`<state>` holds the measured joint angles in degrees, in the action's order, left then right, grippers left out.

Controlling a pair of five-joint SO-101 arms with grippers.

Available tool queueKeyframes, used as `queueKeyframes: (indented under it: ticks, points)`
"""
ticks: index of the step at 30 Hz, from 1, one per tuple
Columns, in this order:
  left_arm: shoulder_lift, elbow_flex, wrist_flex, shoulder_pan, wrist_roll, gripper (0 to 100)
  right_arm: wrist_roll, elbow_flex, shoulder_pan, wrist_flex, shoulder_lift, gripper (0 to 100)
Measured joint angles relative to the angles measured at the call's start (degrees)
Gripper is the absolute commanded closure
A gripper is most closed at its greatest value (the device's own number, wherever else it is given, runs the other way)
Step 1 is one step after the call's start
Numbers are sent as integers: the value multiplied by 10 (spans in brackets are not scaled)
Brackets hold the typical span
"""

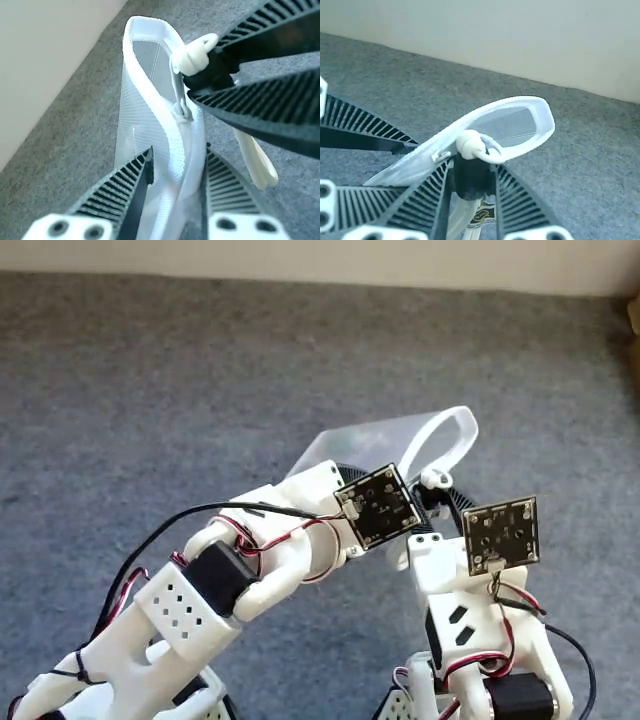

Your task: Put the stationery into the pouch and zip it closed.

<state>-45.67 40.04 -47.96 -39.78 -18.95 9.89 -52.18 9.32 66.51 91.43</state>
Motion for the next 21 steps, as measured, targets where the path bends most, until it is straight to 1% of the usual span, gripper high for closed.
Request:
queueKeyframes:
  ticks: [5,10,11,16,19,21]
  points:
    - [0,0,1,-2,0,857,0,0,0,0,0,994]
    - [0,0,1,-23,0,986,0,0,0,0,0,994]
    - [0,0,1,-26,0,998,0,0,0,0,0,994]
    - [-8,1,1,-30,0,994,0,0,0,0,0,994]
    - [-45,13,1,-30,0,995,-1,0,5,0,0,994]
    - [-83,38,1,-30,14,995,0,0,5,0,1,994]
